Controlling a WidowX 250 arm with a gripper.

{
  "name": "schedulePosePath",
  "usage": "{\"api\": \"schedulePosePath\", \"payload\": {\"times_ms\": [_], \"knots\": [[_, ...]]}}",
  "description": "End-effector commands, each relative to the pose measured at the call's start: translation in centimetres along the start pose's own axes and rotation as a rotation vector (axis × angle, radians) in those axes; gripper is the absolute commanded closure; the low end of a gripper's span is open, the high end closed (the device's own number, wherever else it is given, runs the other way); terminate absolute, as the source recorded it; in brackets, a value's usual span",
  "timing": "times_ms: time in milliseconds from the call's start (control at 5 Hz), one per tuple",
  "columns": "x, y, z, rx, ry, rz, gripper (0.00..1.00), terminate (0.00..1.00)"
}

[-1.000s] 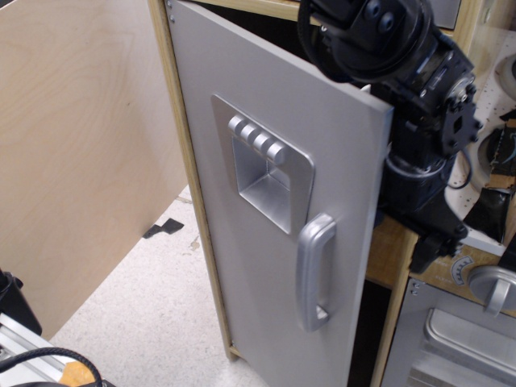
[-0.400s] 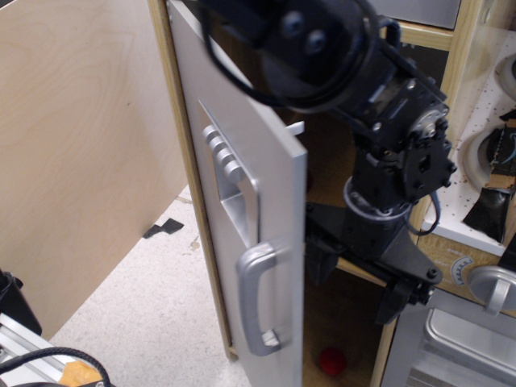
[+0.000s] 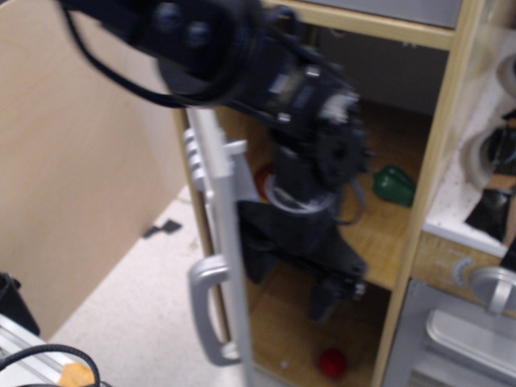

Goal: Open fridge

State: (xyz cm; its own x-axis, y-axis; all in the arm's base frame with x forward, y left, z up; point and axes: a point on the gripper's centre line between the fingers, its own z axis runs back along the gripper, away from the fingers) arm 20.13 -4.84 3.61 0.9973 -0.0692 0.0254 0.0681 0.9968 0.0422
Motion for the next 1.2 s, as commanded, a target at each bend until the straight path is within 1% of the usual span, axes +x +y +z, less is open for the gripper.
{"api": "schedulePosePath", "payload": {"times_ms": [0,200,400,600,800,1000], "knots": [[0.0,4.9,1.0,0.013,-0.058,-0.011,0.00,0.00],[0.3,6.7,0.1,-0.006,-0.056,-0.014,0.00,0.00],[0.8,8.5,-0.9,-0.011,-0.066,-0.022,0.00,0.00],[1.2,9.8,-0.4,0.007,-0.087,0.019,0.00,0.00],[1.2,9.8,-0.4,0.007,-0.087,0.019,0.00,0.00],[1.2,9.8,-0.4,0.007,-0.087,0.019,0.00,1.00]]}}
